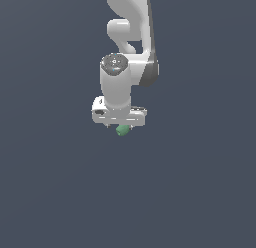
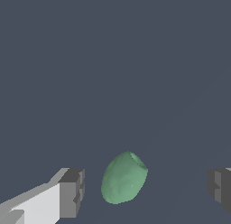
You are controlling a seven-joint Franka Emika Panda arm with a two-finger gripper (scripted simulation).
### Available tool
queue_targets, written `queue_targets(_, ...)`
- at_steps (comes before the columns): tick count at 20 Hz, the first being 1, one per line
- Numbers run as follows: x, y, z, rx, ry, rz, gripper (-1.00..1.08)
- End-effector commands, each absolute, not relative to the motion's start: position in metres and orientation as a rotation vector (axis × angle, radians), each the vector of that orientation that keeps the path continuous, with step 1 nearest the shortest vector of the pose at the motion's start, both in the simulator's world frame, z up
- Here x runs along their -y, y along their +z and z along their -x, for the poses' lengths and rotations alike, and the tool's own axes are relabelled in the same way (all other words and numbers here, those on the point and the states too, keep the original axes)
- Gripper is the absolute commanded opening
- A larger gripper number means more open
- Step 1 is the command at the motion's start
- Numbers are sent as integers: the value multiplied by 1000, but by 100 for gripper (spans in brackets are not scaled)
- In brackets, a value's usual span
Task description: Pick up the object and move it to a goal position.
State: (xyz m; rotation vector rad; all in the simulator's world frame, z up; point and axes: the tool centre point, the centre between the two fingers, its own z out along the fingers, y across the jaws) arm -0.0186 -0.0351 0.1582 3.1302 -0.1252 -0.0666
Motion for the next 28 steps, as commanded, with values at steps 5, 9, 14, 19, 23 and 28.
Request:
queue_targets(5, 31, 144, 30, 319, -55, -3119, 100)
queue_targets(9, 28, 133, 41, 482, -45, -3099, 100)
queue_targets(14, 25, 119, 55, 694, -33, -3061, 100)
queue_targets(19, 23, 107, 70, 898, -20, -3009, 100)
queue_targets(23, 22, 99, 80, 1027, -12, -2968, 100)
queue_targets(28, 21, 93, 89, 1138, -5, -2928, 100)
